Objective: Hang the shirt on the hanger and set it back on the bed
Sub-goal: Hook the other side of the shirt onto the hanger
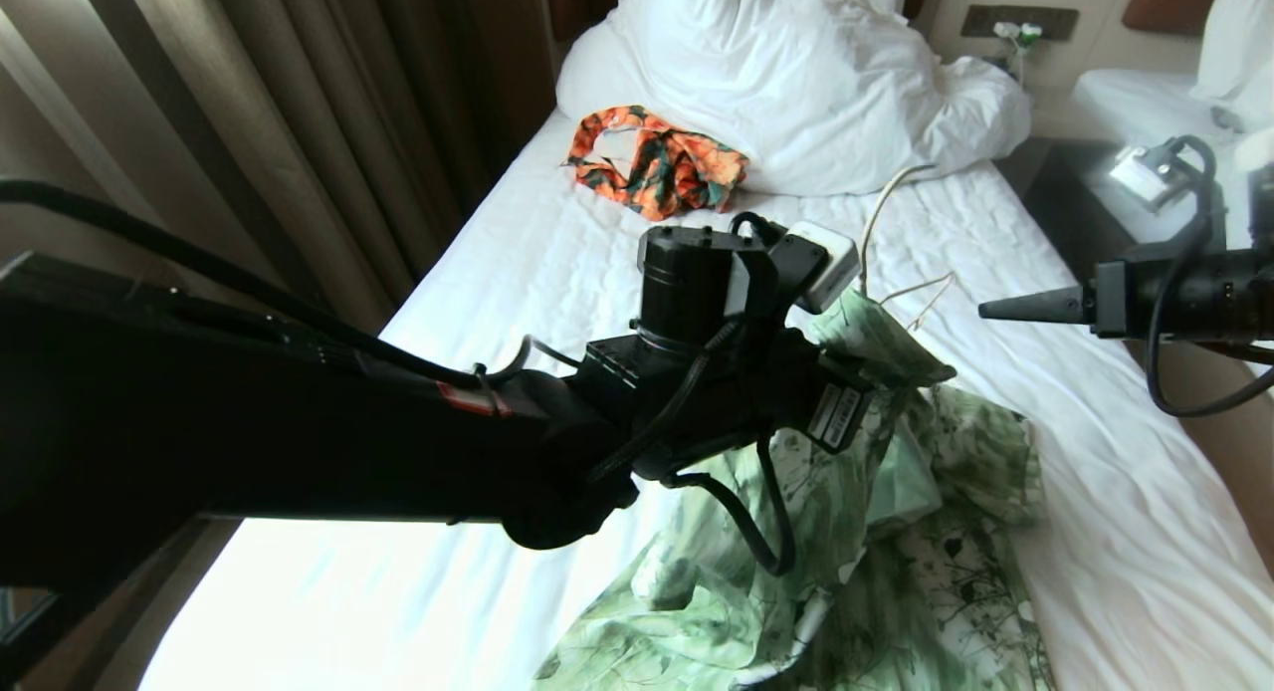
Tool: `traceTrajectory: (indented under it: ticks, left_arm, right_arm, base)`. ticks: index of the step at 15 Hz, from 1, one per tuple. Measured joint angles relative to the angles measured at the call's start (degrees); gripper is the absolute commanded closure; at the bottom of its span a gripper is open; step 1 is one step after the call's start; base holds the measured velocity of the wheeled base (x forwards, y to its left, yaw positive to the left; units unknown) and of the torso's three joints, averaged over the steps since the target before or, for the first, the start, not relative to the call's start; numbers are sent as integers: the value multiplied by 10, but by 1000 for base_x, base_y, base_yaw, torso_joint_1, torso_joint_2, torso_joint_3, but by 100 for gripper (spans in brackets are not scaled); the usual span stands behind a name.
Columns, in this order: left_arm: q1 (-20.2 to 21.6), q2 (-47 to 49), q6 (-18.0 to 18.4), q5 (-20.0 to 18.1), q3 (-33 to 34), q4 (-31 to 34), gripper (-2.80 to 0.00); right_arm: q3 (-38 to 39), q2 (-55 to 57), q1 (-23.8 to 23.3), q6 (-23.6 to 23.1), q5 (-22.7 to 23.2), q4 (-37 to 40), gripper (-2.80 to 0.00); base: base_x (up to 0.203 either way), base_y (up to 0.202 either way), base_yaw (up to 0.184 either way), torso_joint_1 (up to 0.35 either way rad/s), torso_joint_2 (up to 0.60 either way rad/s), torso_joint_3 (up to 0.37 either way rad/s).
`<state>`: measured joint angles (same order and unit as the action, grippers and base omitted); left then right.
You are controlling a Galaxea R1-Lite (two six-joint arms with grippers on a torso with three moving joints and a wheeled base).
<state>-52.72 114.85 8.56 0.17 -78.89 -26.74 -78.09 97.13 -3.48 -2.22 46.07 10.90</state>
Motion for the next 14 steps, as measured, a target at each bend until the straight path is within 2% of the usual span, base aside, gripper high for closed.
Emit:
traceTrajectory:
  ticks: [1,4,6,9,11,12,14]
  left_arm:
    - [0,-4,0,1,1,0,0]
    - [1,-14,0,1,8,0,0]
    - [2,-17,1,0,7,0,0]
    - [2,-18,1,0,4,0,0]
    - [2,-17,1,1,3,0,0]
    - [2,-17,1,1,3,0,0]
    - [2,-17,1,1,3,0,0]
  right_arm:
    - [-5,0,7,-38,-25,38,0]
    - [7,-2,8,-103,-10,58,0]
    - [12,5,1,-139,-20,58,0]
    - [9,32,0,-180,-106,57,0]
    - [3,50,1,-186,-121,57,0]
    - [1,60,1,-188,-123,56,-280]
    - [-2,80,2,-198,-122,53,-280]
  base:
    - [0,0,0,0,0,0]
    - [0,0,0,0,0,0]
    - [0,0,0,0,0,0]
    - [0,0,0,0,0,0]
    - [0,0,0,0,0,0]
    - [0,0,0,0,0,0]
    - [0,0,0,0,0,0]
